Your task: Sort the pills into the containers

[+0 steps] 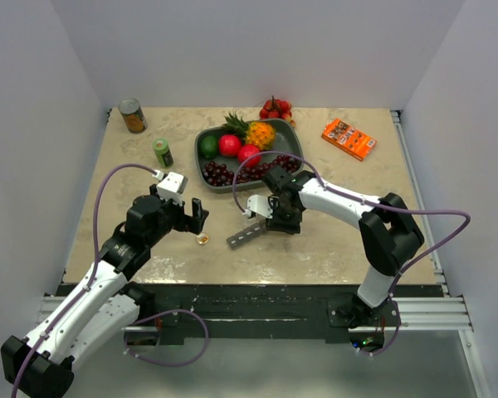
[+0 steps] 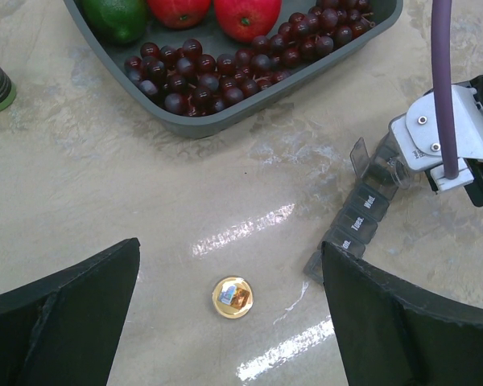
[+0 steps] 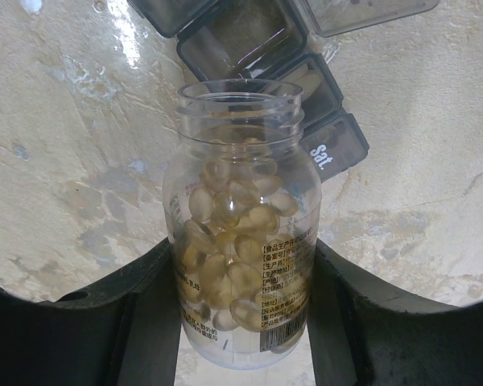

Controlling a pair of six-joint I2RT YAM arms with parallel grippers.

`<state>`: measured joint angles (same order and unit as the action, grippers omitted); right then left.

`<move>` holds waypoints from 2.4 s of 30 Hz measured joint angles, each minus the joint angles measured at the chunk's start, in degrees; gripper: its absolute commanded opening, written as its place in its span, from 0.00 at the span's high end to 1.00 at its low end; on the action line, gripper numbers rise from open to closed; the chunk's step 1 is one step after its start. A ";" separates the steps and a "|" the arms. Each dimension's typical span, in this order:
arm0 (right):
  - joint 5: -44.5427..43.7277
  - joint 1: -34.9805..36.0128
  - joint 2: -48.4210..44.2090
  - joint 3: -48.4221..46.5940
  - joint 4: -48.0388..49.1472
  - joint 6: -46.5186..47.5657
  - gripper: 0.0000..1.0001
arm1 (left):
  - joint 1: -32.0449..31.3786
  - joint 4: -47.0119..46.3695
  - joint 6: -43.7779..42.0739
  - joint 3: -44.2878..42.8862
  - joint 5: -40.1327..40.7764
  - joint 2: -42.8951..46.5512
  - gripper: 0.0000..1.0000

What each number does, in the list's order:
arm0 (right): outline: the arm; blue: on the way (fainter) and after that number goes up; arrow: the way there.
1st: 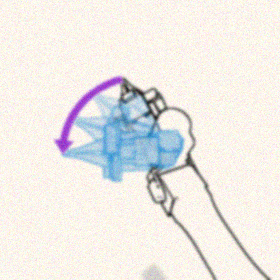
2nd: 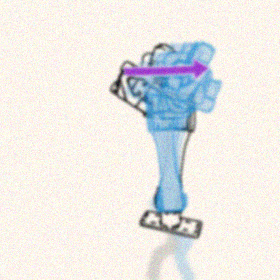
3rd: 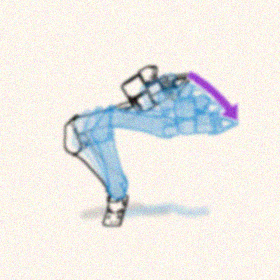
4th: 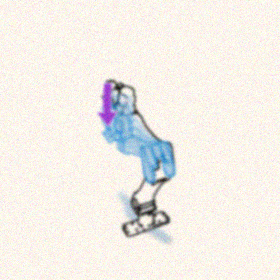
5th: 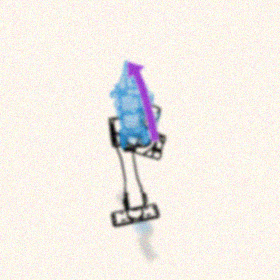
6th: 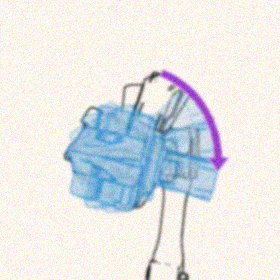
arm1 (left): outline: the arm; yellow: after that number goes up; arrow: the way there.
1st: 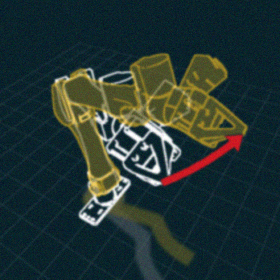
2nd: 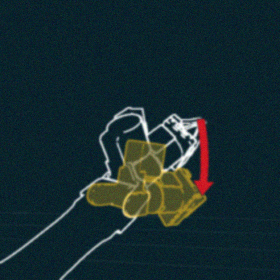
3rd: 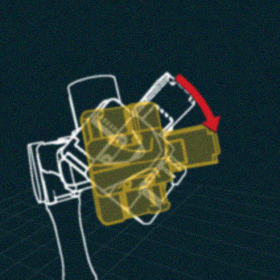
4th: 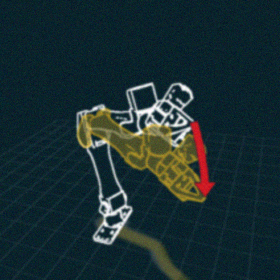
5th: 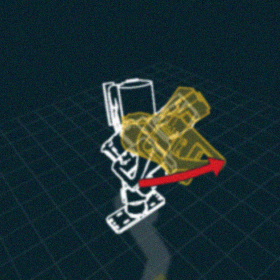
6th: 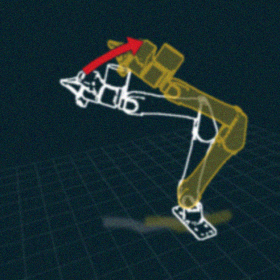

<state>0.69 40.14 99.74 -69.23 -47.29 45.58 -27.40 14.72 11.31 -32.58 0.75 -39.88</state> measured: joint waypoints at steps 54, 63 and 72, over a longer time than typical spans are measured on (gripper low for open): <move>-4.31 2.19 4.55 -5.07 -5.68 -2.54 1.00 | 0.02 0.85 0.02 0.00 3.17 0.50 0.02; -4.31 2.23 5.05 -5.09 -5.92 -2.78 1.00 | 0.02 0.85 0.02 0.00 3.17 0.55 0.02; -3.72 2.23 5.05 -5.09 -5.86 -3.10 1.00 | 0.02 0.85 0.02 0.00 3.17 0.55 0.01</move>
<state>-3.03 42.37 104.79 -74.32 -53.15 42.48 -27.38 15.57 11.33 -32.58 3.92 -39.33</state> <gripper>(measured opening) 0.551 0.985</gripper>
